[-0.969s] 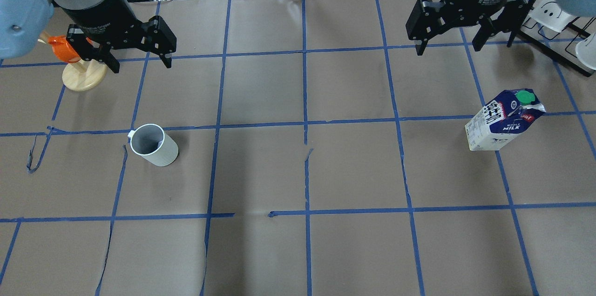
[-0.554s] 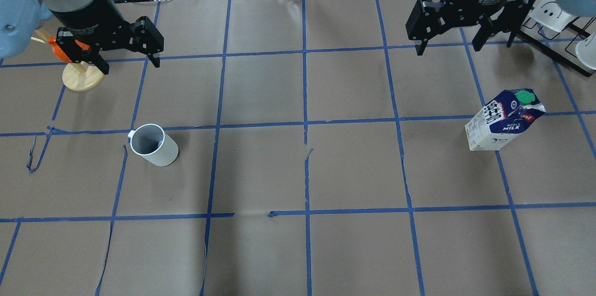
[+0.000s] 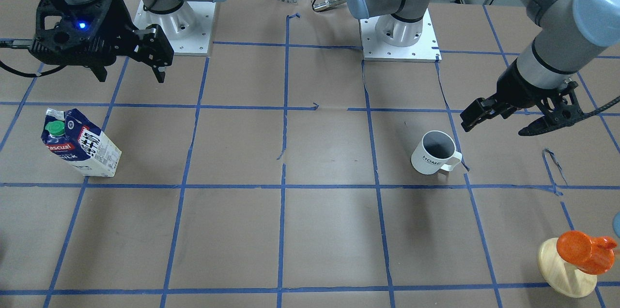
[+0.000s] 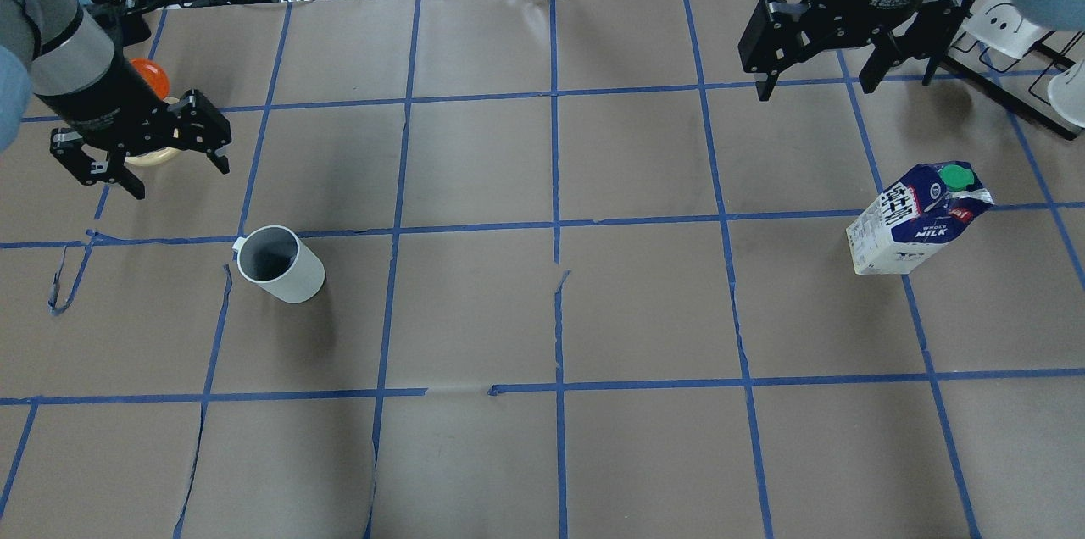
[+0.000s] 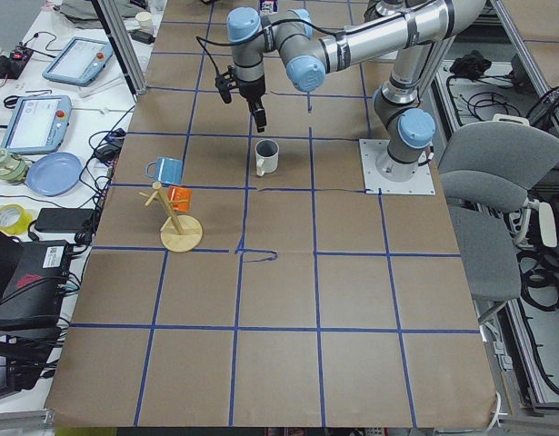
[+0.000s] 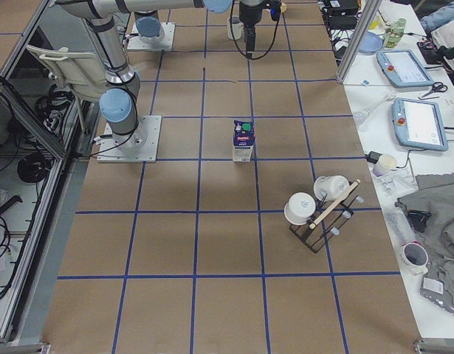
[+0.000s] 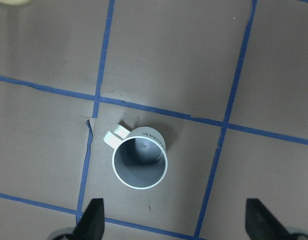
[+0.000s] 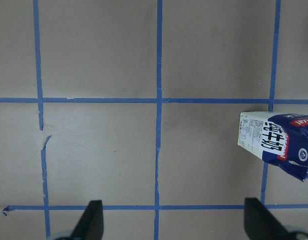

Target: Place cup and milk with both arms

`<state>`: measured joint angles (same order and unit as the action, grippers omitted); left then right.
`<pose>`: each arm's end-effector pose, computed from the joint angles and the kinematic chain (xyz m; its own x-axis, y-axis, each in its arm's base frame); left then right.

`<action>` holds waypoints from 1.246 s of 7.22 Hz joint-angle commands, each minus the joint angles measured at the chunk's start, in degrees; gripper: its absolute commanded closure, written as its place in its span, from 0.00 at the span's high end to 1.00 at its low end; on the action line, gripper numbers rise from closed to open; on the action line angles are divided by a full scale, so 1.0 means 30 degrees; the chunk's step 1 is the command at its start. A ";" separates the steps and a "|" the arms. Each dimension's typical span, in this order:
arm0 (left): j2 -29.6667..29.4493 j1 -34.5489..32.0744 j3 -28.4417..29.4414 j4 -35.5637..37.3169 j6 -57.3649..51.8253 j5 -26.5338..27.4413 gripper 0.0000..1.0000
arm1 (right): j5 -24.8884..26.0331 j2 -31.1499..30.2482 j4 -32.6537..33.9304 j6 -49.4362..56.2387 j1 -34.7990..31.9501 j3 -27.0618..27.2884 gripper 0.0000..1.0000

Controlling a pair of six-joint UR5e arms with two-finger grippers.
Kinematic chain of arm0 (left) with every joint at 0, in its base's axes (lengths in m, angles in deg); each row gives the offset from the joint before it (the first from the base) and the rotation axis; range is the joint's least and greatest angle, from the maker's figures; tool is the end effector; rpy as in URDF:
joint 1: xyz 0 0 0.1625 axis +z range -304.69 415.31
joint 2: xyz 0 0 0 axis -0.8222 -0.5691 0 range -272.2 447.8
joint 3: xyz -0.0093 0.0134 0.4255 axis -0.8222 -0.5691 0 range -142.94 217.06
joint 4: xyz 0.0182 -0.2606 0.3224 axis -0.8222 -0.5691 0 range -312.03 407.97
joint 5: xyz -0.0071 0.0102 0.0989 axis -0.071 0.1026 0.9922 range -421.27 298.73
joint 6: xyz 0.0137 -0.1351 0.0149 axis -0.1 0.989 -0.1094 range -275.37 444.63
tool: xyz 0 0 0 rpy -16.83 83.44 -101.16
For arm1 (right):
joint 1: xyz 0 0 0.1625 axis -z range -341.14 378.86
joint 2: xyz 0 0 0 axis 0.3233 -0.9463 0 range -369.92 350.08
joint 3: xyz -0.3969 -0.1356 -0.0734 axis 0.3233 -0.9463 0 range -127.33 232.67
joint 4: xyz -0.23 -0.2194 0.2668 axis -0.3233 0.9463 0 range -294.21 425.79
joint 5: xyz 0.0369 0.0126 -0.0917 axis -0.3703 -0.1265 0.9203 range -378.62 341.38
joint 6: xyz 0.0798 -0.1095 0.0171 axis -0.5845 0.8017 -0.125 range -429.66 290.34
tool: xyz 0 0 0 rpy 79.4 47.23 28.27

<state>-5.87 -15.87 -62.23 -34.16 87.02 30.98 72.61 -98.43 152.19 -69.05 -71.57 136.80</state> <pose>0.0393 -0.5120 0.3544 -0.9327 -0.3580 -0.0428 -0.3605 0.9287 0.0871 0.1341 -0.5035 0.4830 -0.9996 -0.0180 0.0218 -0.0183 0.9997 -0.0135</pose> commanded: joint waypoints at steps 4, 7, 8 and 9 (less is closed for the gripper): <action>-0.0793 0.0963 -0.3841 0.2880 -0.0474 -0.0106 1.00 | -0.0001 0.0029 0.0000 0.0000 0.0000 0.0025 1.00; -0.2111 0.0963 -0.3990 0.3583 -0.0297 -0.0135 1.00 | -0.0001 0.0029 0.0000 0.0000 0.0000 0.0025 1.00; -0.2347 0.0963 -0.4049 0.3616 -0.0326 -0.0164 1.00 | -0.0001 0.0029 0.0000 0.0000 0.0000 0.0025 1.00; -0.2523 0.0963 -0.4427 0.3675 -0.0326 -0.0165 1.00 | -0.0001 0.0029 0.0000 0.0000 0.0000 0.0025 1.00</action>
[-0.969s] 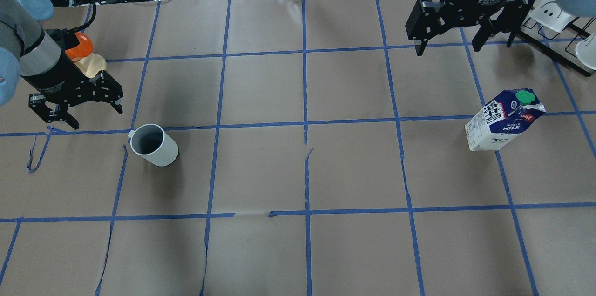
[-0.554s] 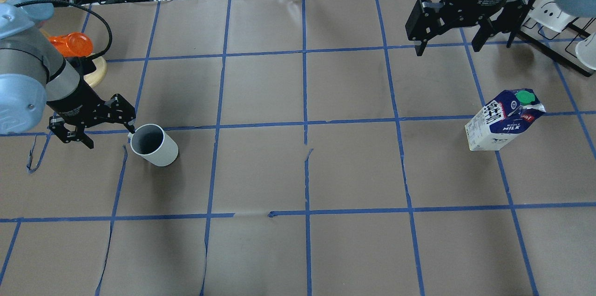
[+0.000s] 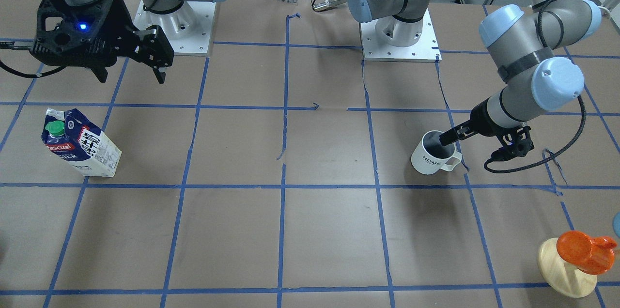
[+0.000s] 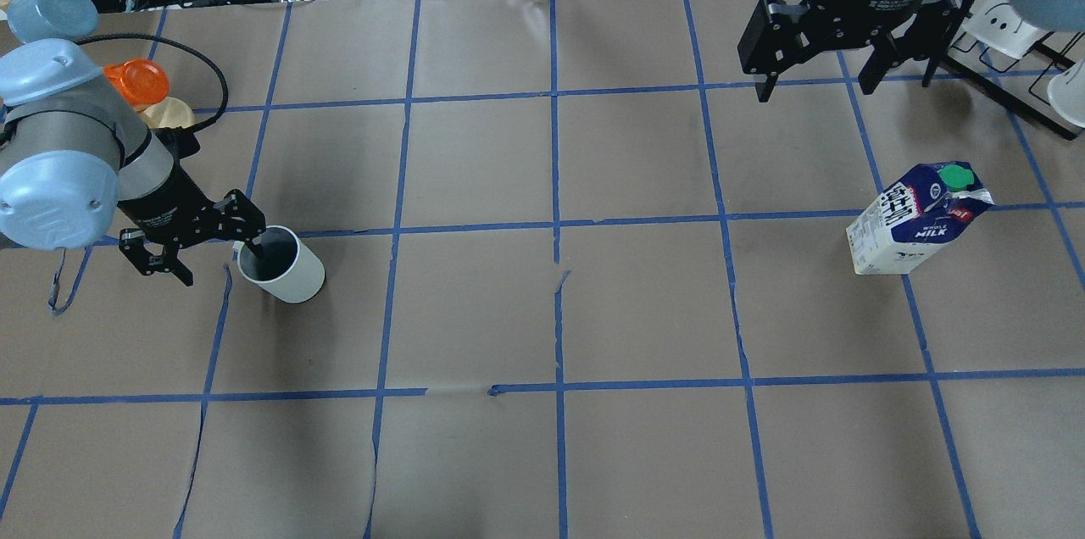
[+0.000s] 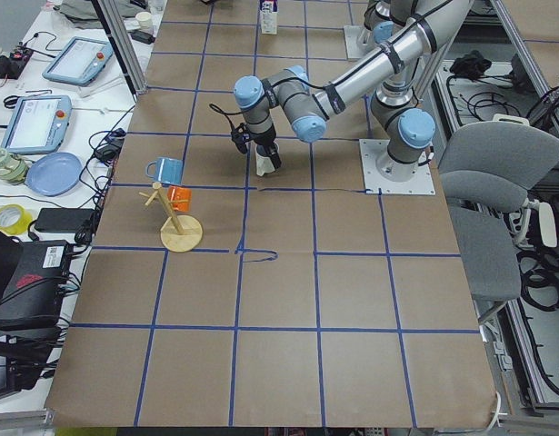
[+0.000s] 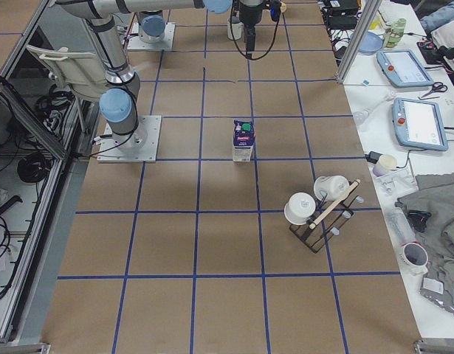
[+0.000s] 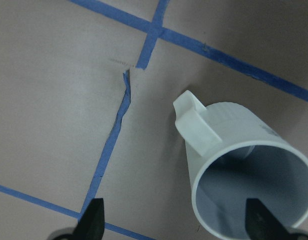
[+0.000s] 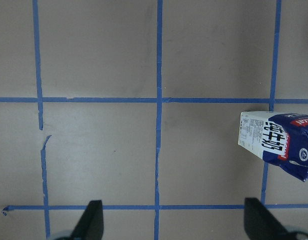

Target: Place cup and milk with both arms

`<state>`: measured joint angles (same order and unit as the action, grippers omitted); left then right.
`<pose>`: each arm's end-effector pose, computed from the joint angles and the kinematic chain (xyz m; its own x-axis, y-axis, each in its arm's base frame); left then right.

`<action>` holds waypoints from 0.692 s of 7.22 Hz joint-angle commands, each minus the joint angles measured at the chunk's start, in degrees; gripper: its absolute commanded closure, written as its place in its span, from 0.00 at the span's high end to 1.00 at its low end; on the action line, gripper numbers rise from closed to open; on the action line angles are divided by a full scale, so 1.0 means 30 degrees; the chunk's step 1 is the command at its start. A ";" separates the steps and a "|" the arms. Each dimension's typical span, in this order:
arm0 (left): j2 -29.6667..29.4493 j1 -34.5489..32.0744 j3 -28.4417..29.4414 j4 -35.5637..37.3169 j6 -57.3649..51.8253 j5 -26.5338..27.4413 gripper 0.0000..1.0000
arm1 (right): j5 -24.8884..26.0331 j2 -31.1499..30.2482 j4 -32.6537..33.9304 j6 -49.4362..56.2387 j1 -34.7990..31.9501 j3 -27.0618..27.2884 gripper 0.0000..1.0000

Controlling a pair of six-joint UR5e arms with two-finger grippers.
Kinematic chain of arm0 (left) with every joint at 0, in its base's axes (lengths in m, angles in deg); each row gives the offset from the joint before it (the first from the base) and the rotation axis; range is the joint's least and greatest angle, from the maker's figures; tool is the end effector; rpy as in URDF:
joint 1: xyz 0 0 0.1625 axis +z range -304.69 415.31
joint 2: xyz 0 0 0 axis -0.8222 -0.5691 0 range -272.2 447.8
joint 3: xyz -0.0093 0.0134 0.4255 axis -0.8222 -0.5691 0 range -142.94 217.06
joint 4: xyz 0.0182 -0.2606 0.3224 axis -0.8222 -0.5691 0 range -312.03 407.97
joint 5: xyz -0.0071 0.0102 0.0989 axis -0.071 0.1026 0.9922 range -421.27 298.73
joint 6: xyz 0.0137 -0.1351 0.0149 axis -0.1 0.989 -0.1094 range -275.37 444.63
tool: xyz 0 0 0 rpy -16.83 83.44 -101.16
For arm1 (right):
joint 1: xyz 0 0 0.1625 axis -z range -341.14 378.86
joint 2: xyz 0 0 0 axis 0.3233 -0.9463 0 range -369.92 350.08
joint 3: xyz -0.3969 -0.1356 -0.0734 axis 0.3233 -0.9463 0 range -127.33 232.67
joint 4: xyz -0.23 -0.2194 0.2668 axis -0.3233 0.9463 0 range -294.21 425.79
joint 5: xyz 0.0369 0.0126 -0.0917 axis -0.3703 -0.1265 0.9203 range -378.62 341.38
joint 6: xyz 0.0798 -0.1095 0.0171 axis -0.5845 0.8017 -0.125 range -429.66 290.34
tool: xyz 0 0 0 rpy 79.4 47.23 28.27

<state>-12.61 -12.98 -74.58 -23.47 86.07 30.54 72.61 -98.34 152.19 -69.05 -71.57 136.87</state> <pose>0.0558 -0.4891 0.2167 -0.9220 -0.3854 -0.0366 -0.3829 0.8940 0.2325 0.1341 -0.5038 0.4816 -0.9996 -0.0181 0.0217 -0.0183 0.9998 -0.0108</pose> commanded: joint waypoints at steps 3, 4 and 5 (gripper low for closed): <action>-0.0744 0.0001 -0.0755 0.1014 0.0046 -0.0048 1.00 | -0.0001 0.0002 0.0000 0.0000 0.0000 -0.0029 1.00; -0.1008 0.0001 -0.0755 0.1541 0.0076 -0.0077 0.95 | -0.0001 0.0002 0.0000 0.0029 0.0000 -0.0029 1.00; -0.1243 0.0001 -0.0668 0.1546 0.0105 -0.0078 0.84 | -0.0001 0.0002 0.0000 0.0030 0.0000 -0.0029 1.00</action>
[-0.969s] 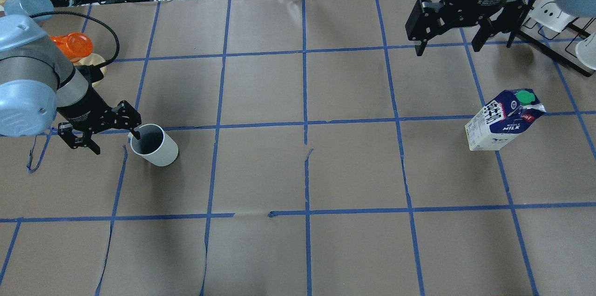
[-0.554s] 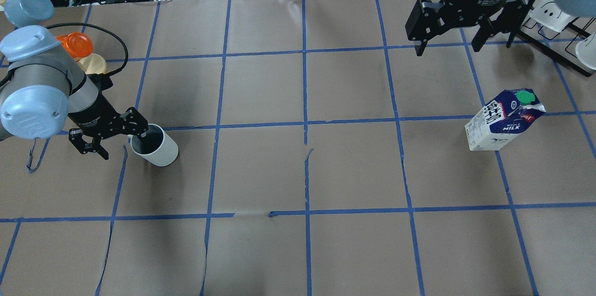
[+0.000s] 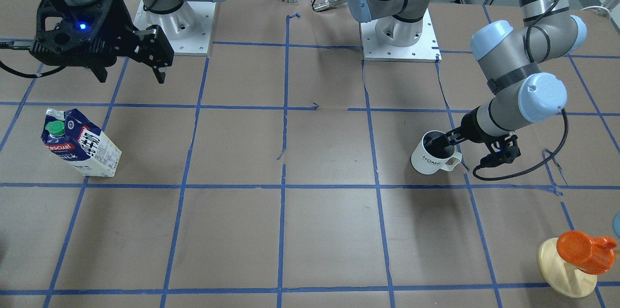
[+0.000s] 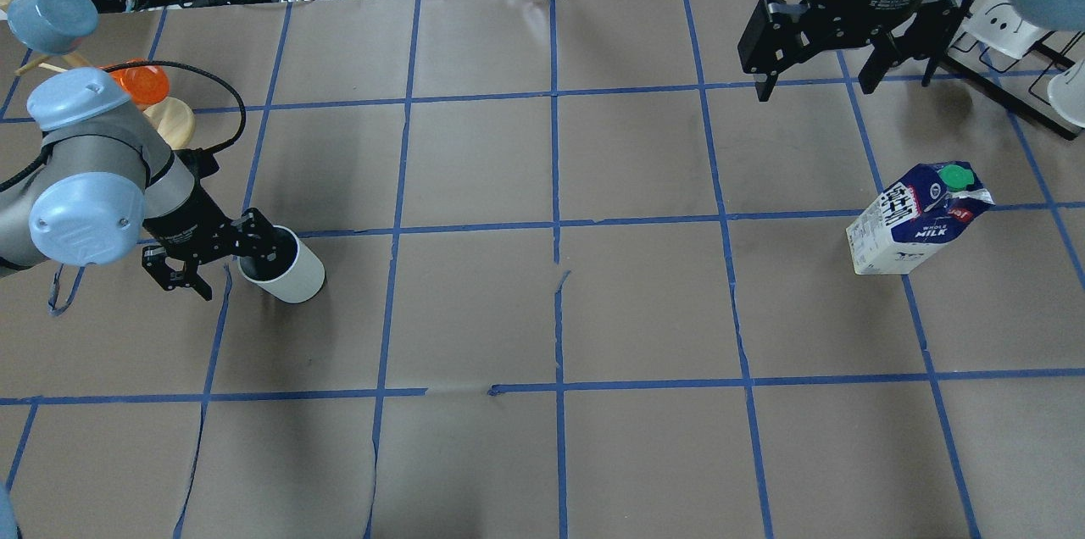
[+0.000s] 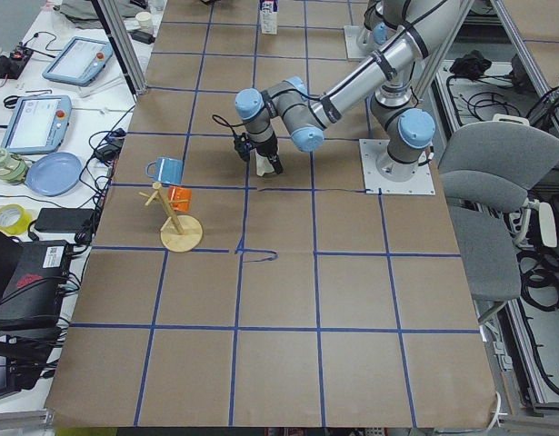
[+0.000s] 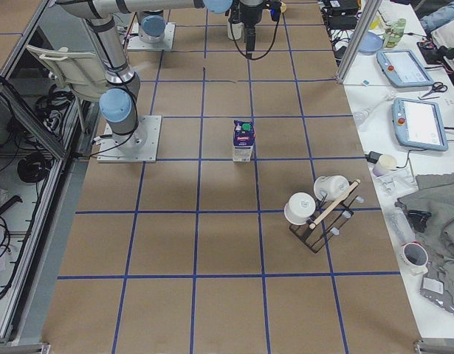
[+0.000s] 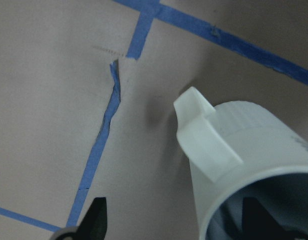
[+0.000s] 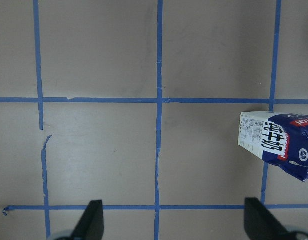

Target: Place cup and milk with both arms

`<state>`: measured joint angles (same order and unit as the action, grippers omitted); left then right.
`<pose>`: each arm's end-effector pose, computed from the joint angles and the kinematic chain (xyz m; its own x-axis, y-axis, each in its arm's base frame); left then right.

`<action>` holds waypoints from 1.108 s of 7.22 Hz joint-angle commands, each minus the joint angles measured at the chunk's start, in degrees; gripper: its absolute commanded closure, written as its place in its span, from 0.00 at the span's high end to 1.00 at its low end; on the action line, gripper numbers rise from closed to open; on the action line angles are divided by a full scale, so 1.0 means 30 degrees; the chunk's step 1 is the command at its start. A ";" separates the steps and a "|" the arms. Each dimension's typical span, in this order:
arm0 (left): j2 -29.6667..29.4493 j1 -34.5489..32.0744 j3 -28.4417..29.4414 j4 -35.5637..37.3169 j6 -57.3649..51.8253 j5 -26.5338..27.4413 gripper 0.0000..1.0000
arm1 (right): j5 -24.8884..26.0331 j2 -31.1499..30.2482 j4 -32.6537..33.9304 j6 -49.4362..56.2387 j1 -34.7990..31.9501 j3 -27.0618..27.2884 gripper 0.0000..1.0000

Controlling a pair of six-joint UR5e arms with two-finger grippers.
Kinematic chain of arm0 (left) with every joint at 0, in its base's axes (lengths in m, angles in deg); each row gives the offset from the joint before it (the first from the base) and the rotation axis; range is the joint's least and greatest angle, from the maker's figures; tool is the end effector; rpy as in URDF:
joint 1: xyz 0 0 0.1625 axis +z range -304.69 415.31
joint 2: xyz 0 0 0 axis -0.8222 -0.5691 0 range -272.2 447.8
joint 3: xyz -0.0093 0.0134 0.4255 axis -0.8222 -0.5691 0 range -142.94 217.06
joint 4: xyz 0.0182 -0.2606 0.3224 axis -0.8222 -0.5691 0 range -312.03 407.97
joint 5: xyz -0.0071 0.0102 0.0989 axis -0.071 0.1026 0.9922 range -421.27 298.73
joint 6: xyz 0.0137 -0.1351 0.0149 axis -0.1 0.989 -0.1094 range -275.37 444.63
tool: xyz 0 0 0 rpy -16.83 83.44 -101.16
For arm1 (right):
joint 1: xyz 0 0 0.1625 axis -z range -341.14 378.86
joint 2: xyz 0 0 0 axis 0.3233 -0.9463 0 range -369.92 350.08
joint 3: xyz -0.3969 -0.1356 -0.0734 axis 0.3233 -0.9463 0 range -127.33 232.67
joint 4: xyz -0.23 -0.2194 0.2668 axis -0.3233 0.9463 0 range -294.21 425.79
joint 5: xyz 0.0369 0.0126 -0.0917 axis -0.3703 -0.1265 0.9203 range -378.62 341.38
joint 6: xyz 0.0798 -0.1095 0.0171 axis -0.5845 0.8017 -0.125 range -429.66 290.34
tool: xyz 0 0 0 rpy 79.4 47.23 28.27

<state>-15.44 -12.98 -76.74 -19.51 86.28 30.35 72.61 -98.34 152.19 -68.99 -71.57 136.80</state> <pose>0.0548 -0.4877 0.1831 -0.9207 -0.3888 -0.0346 -0.3847 0.8886 0.2499 0.1341 -0.5040 0.4822 -0.9996 -0.0191 0.0218 -0.0194 0.9997 -0.0120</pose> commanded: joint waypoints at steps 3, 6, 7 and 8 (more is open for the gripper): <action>-0.0360 0.0000 0.0171 0.0199 0.0096 -0.0102 0.00 | -0.0029 -0.0029 -0.0001 0.0010 0.0000 -0.0033 1.00; 0.0047 -0.0467 0.0986 0.0199 0.2000 -0.1265 0.00 | 0.0000 0.0000 -0.0001 0.0010 0.0000 -0.0004 1.00; 0.0253 -0.0730 0.1832 -0.0149 0.2030 -0.1245 0.00 | 0.0000 0.0000 -0.0001 0.0010 0.0000 0.0025 1.00; 0.0139 -0.1718 0.3204 -0.0587 0.2291 -0.1244 0.00 | 0.0000 0.0000 -0.0001 0.0010 0.0000 0.0026 1.00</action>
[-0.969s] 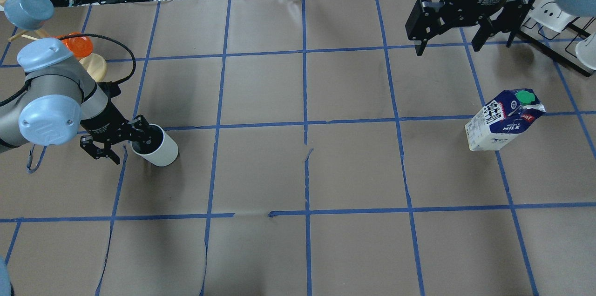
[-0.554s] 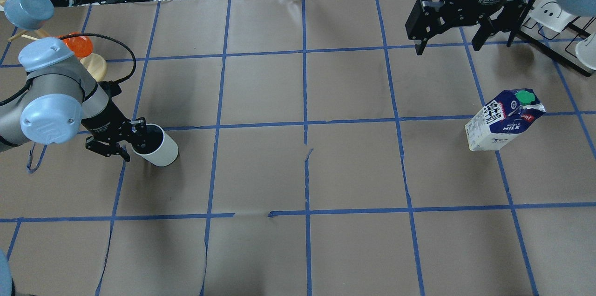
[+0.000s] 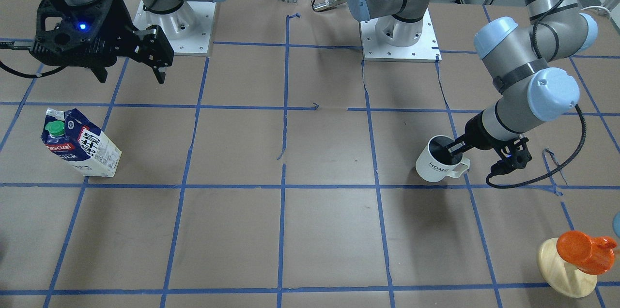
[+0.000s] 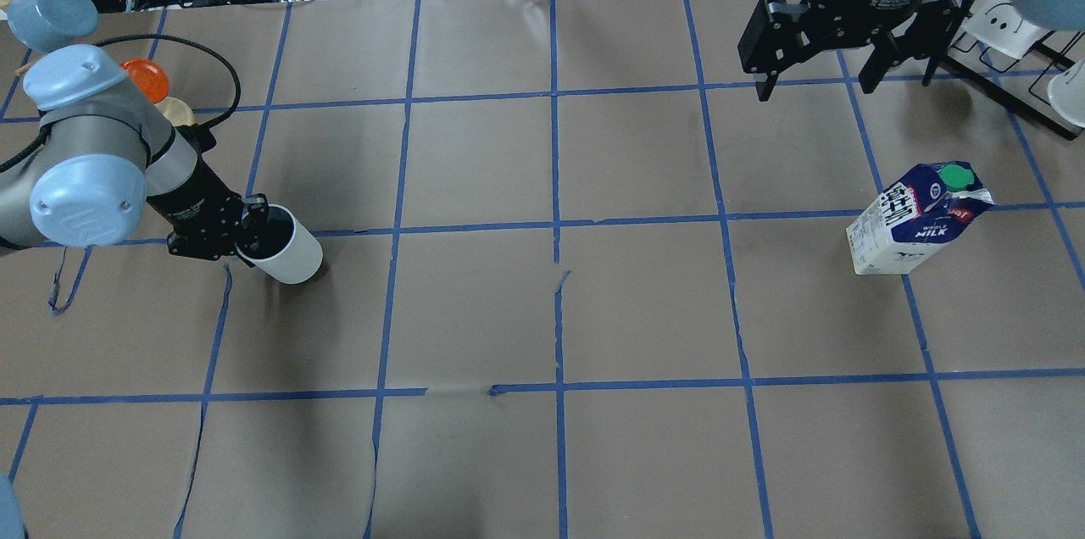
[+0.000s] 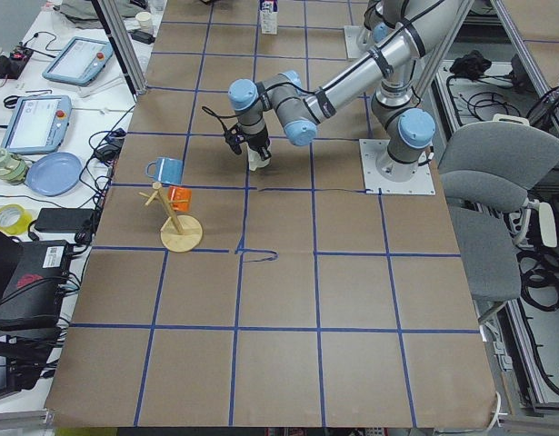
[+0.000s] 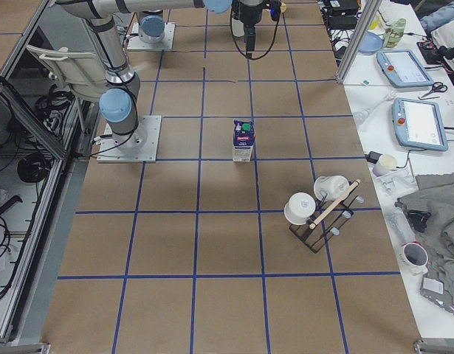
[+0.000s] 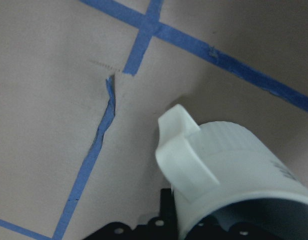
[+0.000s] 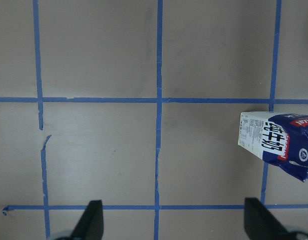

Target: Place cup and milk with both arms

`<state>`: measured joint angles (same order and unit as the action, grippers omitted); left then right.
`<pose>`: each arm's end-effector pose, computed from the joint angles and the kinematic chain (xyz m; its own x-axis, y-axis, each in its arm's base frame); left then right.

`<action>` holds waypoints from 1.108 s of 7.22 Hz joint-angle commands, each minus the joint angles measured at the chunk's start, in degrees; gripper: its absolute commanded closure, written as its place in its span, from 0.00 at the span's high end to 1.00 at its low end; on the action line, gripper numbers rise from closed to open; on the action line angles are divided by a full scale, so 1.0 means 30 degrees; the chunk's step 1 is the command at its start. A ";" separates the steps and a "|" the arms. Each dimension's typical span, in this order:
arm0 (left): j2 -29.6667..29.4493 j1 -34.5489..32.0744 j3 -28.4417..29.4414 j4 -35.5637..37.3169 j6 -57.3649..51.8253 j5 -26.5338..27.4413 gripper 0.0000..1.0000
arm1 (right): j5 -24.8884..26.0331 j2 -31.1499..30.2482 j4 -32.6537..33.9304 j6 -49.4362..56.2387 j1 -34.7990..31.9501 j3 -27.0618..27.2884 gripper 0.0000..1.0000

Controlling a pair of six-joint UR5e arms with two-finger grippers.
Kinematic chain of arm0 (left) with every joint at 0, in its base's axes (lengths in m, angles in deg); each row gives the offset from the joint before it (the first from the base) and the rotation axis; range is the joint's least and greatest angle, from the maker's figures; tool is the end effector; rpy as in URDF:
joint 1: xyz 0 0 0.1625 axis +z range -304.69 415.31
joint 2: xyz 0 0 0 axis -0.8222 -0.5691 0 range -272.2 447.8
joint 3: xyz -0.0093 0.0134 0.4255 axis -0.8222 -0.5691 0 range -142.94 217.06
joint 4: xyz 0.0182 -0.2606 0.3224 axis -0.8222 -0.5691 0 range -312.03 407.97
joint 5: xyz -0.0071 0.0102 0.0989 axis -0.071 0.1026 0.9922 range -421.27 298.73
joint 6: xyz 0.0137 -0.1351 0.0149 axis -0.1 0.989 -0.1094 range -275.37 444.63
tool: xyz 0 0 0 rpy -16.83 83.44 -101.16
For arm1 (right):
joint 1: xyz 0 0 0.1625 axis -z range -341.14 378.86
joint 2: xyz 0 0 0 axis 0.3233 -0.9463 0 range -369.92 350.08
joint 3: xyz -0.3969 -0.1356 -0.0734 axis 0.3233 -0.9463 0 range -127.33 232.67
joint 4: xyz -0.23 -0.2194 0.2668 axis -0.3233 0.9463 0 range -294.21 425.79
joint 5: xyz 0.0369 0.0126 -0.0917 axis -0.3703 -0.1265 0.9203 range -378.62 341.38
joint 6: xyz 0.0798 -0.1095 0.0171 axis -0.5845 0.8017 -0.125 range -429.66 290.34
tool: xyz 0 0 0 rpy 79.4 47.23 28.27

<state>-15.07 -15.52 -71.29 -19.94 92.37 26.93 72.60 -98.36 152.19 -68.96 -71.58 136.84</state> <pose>0.0367 -0.5246 0.2233 -0.8902 -0.4554 0.0093 -0.4481 0.8793 0.1615 0.1343 -0.5037 0.4821 -0.9996 -0.0198 0.0216 -0.0201 0.9997 -0.0116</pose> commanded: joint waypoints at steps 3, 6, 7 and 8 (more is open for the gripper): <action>-0.1214 -0.3104 0.4760 -0.0774 0.3917 -0.1066 0.00 | 0.0002 0.0006 0.0000 0.0030 0.0000 0.0011 1.00; -0.2969 -0.5647 0.7107 -0.1006 0.8214 -0.1129 0.00 | 0.0002 0.0036 0.0000 0.0030 0.0000 0.0011 1.00; -0.3817 -0.6527 0.7519 -0.0834 1.0321 -0.1158 0.00 | 0.0002 0.0036 0.0000 0.0030 0.0000 0.0040 1.00; -0.4464 -0.7377 0.8133 -0.0774 1.2169 -0.1158 0.00 | 0.0002 0.0036 0.0000 0.0030 0.0000 0.0041 1.00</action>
<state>-25.86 -34.44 -49.03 -22.50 121.85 23.51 72.61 -98.25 152.19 -68.87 -71.57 136.93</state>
